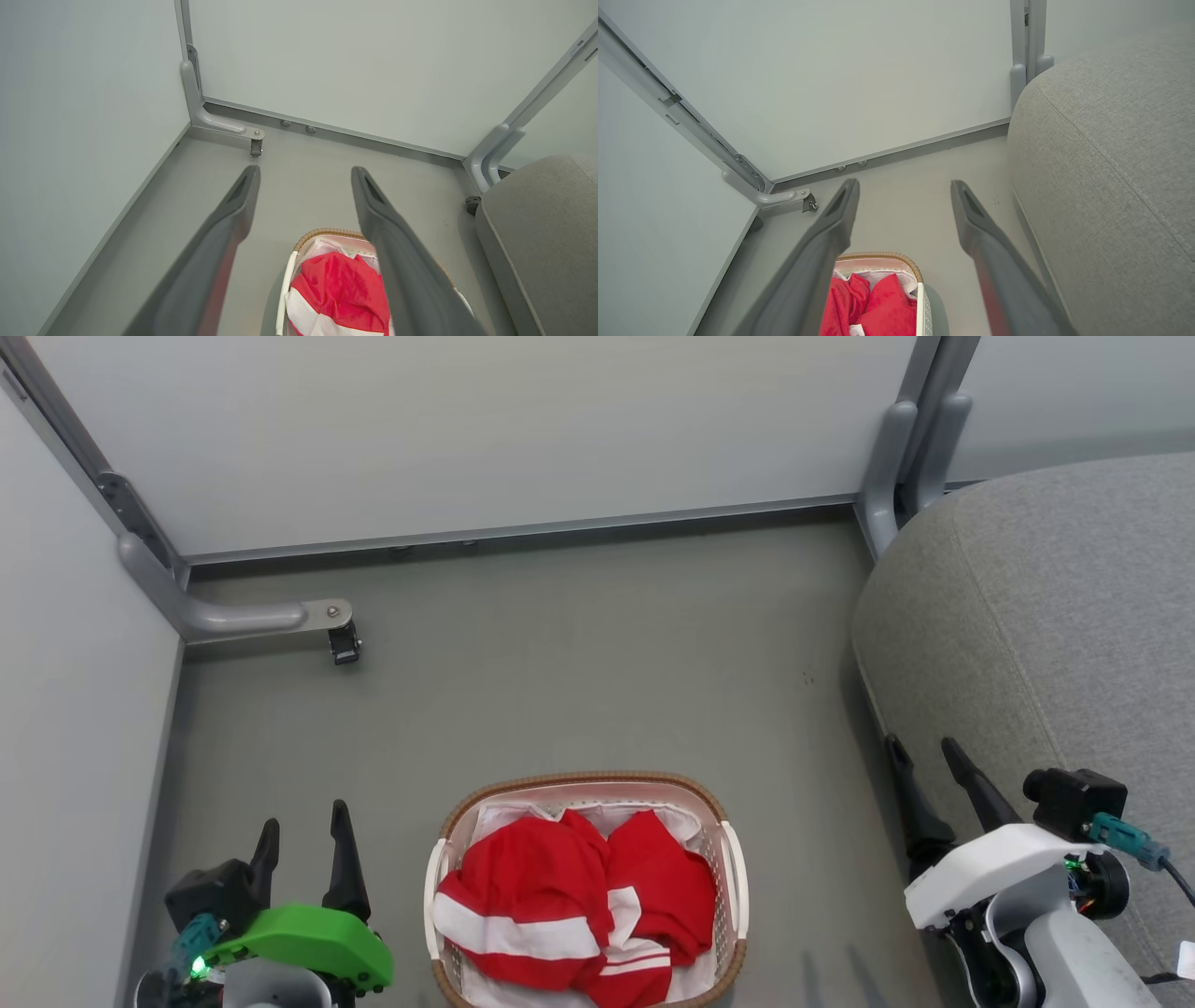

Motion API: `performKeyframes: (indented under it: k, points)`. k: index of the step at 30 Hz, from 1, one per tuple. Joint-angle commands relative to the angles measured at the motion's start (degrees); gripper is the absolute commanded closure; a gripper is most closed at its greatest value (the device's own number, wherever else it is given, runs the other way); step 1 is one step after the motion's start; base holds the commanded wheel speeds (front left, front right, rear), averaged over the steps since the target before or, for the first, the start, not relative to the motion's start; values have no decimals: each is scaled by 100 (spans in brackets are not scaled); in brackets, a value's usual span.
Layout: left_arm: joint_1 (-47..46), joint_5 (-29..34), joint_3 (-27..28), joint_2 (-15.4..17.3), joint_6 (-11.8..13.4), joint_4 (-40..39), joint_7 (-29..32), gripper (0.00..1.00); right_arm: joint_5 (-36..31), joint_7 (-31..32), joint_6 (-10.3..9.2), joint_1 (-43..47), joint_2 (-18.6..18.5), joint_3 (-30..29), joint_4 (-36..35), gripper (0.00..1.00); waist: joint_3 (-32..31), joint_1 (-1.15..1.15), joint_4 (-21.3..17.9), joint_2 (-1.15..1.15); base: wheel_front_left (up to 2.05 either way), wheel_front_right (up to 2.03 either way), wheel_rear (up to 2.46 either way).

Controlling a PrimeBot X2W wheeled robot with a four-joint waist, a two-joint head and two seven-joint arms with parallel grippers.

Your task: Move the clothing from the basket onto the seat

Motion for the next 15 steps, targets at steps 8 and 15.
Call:
performKeyframes:
  k: [8, 15]
  points:
    - [-75, 567, -41, 66, 127, -159, -154, 0, -598, -161, 2, -111, 1, -81, -16, 0, 26, 0, 0, 0, 0, 0, 0]
    - [46, 889, -23, 25, 130, -262, -243, 0, -967, -249, 2, -18, 40, -94, 17, 0, -11, 0, 1, 0, 0, 0, 0]
